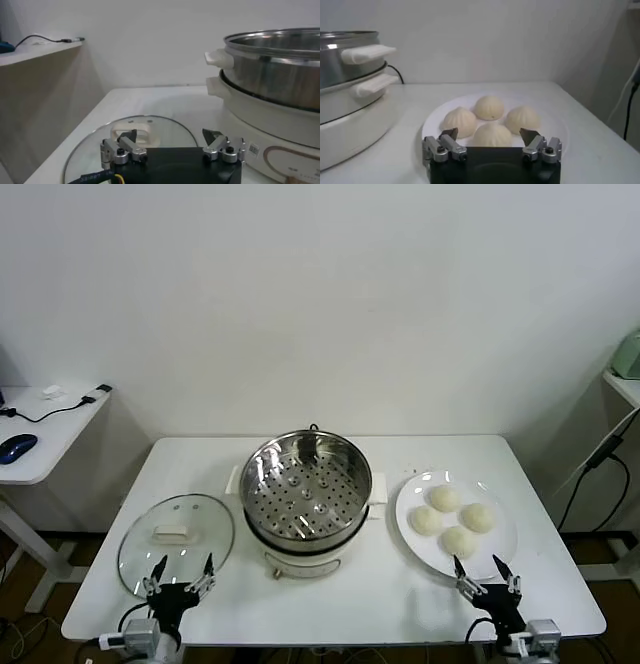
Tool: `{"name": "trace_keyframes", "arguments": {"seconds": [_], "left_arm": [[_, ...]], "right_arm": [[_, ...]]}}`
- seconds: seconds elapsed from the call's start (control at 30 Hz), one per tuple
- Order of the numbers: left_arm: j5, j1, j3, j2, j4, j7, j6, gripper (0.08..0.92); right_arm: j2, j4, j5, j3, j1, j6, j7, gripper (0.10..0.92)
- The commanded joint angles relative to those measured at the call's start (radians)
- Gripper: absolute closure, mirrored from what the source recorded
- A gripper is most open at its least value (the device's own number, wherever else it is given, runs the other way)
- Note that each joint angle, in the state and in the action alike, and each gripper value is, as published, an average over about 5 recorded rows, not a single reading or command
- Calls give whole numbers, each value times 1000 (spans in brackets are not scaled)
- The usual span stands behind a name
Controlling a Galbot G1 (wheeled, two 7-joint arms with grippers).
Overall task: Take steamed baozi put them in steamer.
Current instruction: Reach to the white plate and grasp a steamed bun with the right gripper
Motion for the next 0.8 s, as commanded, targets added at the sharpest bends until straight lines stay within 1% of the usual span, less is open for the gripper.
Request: {"name": "trace_keyframes", "arguments": {"seconds": [0.03, 0.13, 0.23, 0.33, 0.43, 0.53, 0.6, 0.7, 0.8], "left_arm": [[-6, 1, 1, 7, 1, -1, -1, 177], [-14, 0, 0, 14, 2, -2, -4, 177], [-23, -2, 0, 19, 0, -2, -7, 177], [-31, -3, 1, 25, -1, -2, -11, 177], [-36, -5, 3, 29, 3, -2, -15, 177], [-36, -8, 7, 33, 9, -1, -20, 177], [-36, -9, 8, 35, 14, 0, -25, 177], [-37, -9, 9, 38, 22, 0, -34, 177], [-37, -11, 13, 39, 31, 1, -42, 177]], "right_arm": [[-156, -75, -36, -29, 304, -118, -1, 203], [-270, -164, -33, -107, 469, -131, -86, 203], [-420, -276, -35, -262, 679, -133, -227, 203], [-562, -375, -37, -489, 891, -107, -418, 203], [-668, -464, -60, -728, 1098, -48, -668, 203], [-709, -550, -96, -947, 1293, 47, -940, 203], [-715, -595, -110, -1113, 1439, 99, -1077, 203], [-696, -641, -137, -1366, 1644, 126, -1182, 203], [-644, -679, -163, -1612, 1836, 126, -1228, 203]]}}
